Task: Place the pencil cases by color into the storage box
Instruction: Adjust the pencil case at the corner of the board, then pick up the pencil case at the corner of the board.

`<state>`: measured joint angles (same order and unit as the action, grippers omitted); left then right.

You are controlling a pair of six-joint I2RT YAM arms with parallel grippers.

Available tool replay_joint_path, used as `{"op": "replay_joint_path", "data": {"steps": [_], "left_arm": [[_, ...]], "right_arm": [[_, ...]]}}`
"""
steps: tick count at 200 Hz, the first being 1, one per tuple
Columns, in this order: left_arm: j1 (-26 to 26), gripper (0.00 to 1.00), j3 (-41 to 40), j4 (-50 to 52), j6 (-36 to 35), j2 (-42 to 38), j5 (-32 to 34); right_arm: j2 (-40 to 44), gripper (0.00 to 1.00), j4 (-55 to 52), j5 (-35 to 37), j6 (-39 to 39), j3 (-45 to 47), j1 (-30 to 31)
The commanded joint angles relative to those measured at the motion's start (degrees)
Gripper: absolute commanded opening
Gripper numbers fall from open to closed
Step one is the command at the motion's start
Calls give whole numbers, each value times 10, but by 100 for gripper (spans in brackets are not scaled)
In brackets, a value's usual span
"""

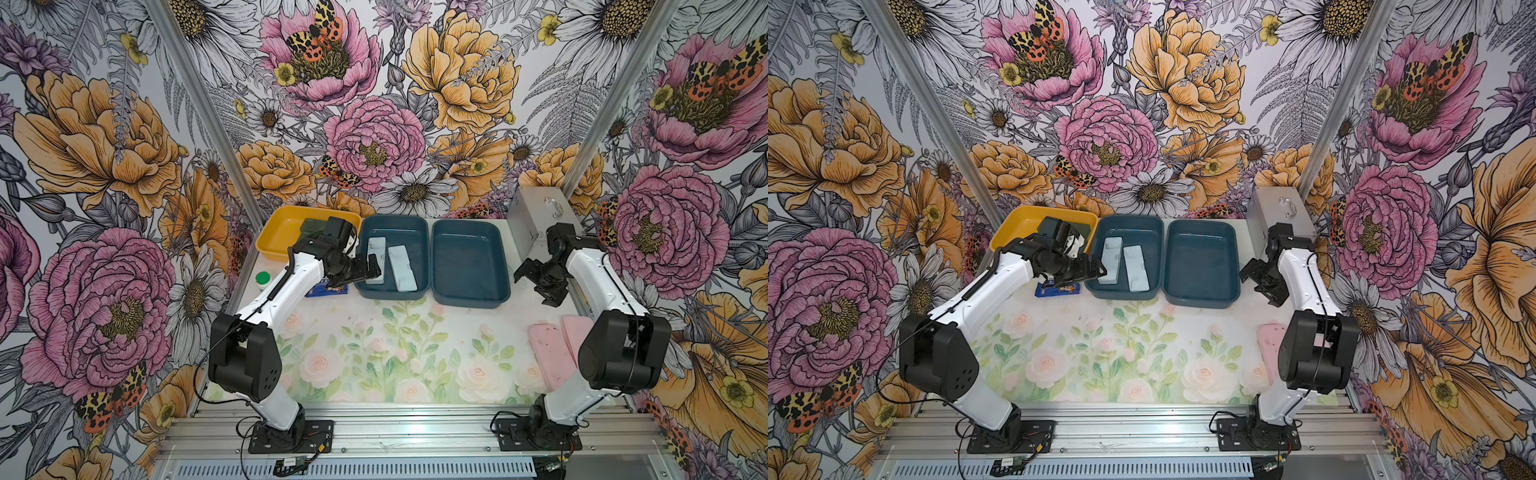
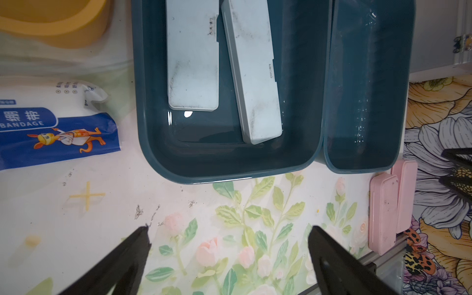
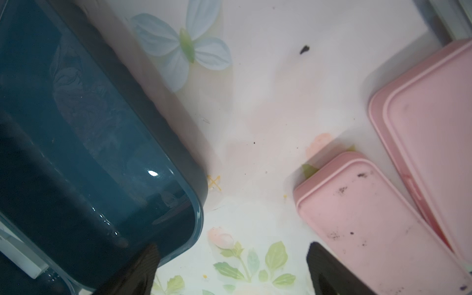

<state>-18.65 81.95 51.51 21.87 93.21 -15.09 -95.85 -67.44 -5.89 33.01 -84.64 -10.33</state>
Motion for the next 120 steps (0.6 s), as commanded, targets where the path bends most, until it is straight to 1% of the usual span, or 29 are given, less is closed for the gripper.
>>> {"op": "replay_joint_path", "data": {"steps": [1,20,40,54,75,96,120], "left_arm": [[11,99,-11,-15,-5,-20,-13],[15,99,-20,-18,-1,-38,-11],[17,99,-33,-26,-4,-55,-8],[23,99,-46,-34,-9,-64,-11],[50,99,-75,-55,-11,-81,-28],[85,99,-105,-79,-1,-97,-50],[104,99,-121,-89,6,-114,-62]], "right_arm": [[-31,94,-44,13,-154,-24,-6],[-20,95,-18,21,-217,-16,-5],[5,95,13,81,-277,2,-5],[23,95,38,109,-315,26,-5],[51,95,68,65,-405,64,-13],[55,96,79,38,-452,90,-37],[75,99,70,54,-528,130,-55]]}}
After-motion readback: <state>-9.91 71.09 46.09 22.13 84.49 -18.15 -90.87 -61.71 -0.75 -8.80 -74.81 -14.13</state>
